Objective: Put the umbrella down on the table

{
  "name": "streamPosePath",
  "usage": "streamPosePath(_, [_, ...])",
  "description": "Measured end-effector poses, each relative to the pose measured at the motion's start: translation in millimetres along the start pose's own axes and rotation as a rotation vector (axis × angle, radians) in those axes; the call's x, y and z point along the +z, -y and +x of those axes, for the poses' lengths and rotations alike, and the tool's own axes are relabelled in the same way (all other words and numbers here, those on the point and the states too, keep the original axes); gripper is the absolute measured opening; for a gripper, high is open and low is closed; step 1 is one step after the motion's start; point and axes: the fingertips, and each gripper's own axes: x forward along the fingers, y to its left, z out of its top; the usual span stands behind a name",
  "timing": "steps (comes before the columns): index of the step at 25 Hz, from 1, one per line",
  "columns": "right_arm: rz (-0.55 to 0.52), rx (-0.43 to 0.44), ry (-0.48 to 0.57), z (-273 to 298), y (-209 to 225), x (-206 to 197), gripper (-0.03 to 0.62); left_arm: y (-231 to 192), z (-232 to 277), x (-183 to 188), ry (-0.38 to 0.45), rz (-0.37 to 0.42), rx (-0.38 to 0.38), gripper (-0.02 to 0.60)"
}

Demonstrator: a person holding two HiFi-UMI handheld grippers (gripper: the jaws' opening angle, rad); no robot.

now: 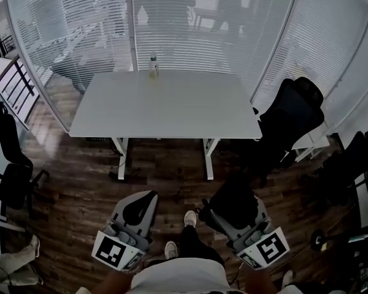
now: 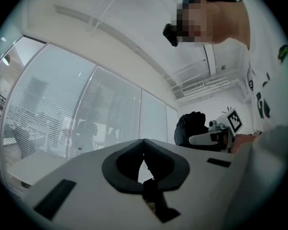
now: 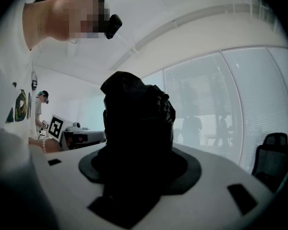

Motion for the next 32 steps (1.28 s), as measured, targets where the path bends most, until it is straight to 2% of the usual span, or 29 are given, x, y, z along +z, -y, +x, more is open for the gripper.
streamPosePath(8, [0.006, -0.002, 0.016, 41.4, 56.1, -7.4, 0.255, -31.5, 63.2, -11.6, 0.0, 0.011, -0.002, 0.011])
streamPosePath(23, [0.026, -0.006, 0.052, 112.3, 265.1, -3.2, 0.255, -68.7, 285.4, -33.8, -0.013, 0.026, -0.015, 0.011])
streamPosePath(32, [0.025, 0.015, 0.036, 146.2, 343.1, -11.0, 0.255, -93.5, 365.2, -50.6, -0.021, 0.01, 0.008, 0.011])
